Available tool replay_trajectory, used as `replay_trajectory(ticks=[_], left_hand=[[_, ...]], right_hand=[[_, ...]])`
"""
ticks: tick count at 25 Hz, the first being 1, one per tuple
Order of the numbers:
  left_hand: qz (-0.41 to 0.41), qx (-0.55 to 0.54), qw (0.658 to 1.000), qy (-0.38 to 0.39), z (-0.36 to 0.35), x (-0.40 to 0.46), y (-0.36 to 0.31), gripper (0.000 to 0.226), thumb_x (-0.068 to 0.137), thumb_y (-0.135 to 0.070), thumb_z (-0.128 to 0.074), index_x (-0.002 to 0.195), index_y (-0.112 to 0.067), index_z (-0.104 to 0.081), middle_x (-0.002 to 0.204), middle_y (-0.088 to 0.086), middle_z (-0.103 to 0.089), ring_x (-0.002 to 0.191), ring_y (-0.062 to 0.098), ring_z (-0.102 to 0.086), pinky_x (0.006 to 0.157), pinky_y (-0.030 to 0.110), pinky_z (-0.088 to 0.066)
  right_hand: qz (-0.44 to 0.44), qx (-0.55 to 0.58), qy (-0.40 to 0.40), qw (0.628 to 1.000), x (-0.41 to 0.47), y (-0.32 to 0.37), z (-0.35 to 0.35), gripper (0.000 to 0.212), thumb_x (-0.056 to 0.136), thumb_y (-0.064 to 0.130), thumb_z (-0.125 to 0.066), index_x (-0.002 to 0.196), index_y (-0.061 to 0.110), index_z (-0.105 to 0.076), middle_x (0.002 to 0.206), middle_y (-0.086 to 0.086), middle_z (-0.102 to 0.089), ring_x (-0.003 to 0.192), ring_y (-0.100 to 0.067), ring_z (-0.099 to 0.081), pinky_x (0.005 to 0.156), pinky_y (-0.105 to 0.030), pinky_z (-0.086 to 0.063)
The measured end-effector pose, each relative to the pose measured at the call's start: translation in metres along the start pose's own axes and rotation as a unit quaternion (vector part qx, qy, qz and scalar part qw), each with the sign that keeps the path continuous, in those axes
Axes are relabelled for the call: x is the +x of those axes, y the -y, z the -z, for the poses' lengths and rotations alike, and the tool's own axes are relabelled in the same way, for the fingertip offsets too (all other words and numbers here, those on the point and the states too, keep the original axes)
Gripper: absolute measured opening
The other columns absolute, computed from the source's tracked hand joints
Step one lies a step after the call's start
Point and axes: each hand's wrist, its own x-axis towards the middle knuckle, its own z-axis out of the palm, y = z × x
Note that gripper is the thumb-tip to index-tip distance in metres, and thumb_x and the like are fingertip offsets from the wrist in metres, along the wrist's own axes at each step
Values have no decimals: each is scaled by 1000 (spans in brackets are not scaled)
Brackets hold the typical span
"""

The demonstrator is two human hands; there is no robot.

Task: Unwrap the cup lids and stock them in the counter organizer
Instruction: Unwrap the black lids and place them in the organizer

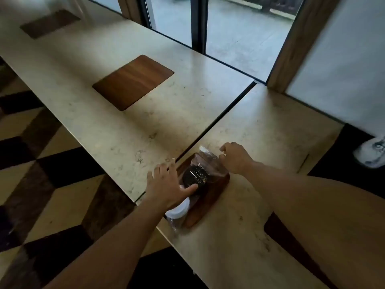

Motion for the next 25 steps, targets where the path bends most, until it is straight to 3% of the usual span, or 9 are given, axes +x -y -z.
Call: replay_trajectory(ticks=[5,11,17,23,25], left_hand=[[-17,-6,1000,20,-39,3,-3,129,66,-92,-48,156,-10,-8,157,18,-33,143,35,-35,115,53,-34],[-30,17,998,51,-55,9,-4,129,70,-85,-57,159,-7,-5,156,16,-35,142,32,-35,114,49,-32],[-50,15,998,33,-55,15,-4,110,75,-73,-63,154,-11,-19,142,12,-47,130,30,-46,105,47,-39],[-94,-3,995,38,-48,10,-9,101,77,-68,-65,152,-14,-26,135,9,-52,123,28,-49,103,47,-42],[-116,-2,992,47,-46,6,-11,102,76,-68,-67,153,-15,-26,134,8,-52,122,27,-49,103,47,-43]], right_hand=[[-49,22,-4,999,14,-8,-20,33,96,26,-57,119,4,-68,123,-15,-68,114,-31,-61,95,-36,-50],[-84,45,18,995,21,-15,-40,28,93,24,-54,90,5,-74,92,-12,-73,88,-30,-67,69,-30,-49],[-95,67,15,993,19,-21,-39,26,93,24,-55,89,5,-72,89,-10,-72,84,-25,-65,73,-34,-53],[-124,128,2,984,-4,-33,-30,26,95,28,-59,77,11,-68,82,-5,-68,78,-23,-63,59,-27,-45],[-138,170,-12,976,-22,-41,-29,25,95,25,-60,75,11,-65,81,-5,-67,77,-24,-63,60,-29,-49]])
